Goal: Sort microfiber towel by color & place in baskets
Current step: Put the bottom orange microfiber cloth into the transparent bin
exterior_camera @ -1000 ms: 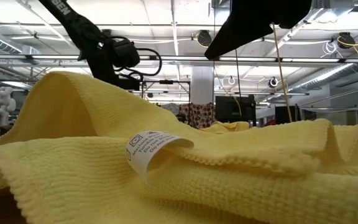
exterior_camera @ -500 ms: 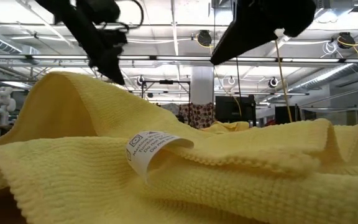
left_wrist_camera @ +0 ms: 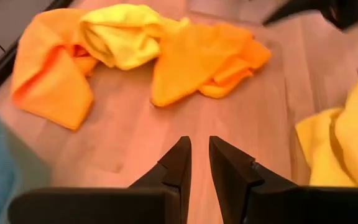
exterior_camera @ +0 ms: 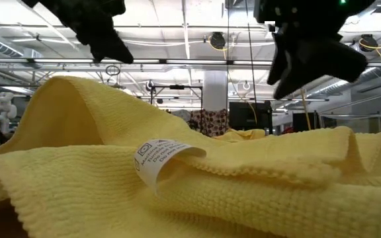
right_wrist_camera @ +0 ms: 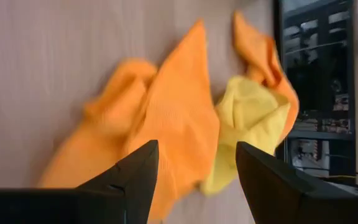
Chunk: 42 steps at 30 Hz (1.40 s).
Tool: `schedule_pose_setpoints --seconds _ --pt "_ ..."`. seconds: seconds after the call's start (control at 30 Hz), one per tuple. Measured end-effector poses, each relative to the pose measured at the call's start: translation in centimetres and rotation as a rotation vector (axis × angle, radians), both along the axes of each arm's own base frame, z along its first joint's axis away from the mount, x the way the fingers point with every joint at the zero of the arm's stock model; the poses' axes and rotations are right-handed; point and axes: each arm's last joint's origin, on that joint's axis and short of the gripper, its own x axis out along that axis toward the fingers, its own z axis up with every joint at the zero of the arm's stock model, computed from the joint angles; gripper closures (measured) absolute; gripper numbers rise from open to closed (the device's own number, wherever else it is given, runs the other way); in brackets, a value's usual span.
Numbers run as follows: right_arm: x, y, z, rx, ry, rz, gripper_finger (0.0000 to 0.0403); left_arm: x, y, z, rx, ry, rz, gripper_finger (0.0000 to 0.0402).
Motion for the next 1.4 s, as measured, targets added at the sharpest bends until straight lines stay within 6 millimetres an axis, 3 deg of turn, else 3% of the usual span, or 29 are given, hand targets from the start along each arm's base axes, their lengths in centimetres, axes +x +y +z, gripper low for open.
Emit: schedule_pose_setpoints --seconds 0.23,0.57,0.77,0.93,1.13,1.4 --pt "1.1 -1.8 -0.4 0.165 0.123 0.016 0.018 0.5 -3.2 -1.4 0.06 -0.051 0.037 0.0338" --pt "2.6 -4.4 -0.8 0.322 0.172 0.043 0.0164 1.4 -5.7 -2.6 0.097 -0.048 -0.002 0.0338" --pt "2.3 -7.6 -3.9 0.443 0.207 0.041 0.0129 1.9 -5.9 -2.9 0.125 -0.059 0.025 0.0338" --pt "1.2 -9.7 -7.4 0.619 0.155 0.03 0.0129 1.9 -5.9 -2.9 0.125 -0.06 0.026 0.0338" --pt "0.6 -10.2 -8.9 0.68 0.08 0.008 0.0189 2.1 -6.0 -2.9 0.119 -0.076 0.028 0.0338" --pt "1.3 -9.6 -9.0 0.654 -0.018 0.02 0.0343 3.2 -6.4 -3.4 0.112 -0.108 0.026 0.0338"
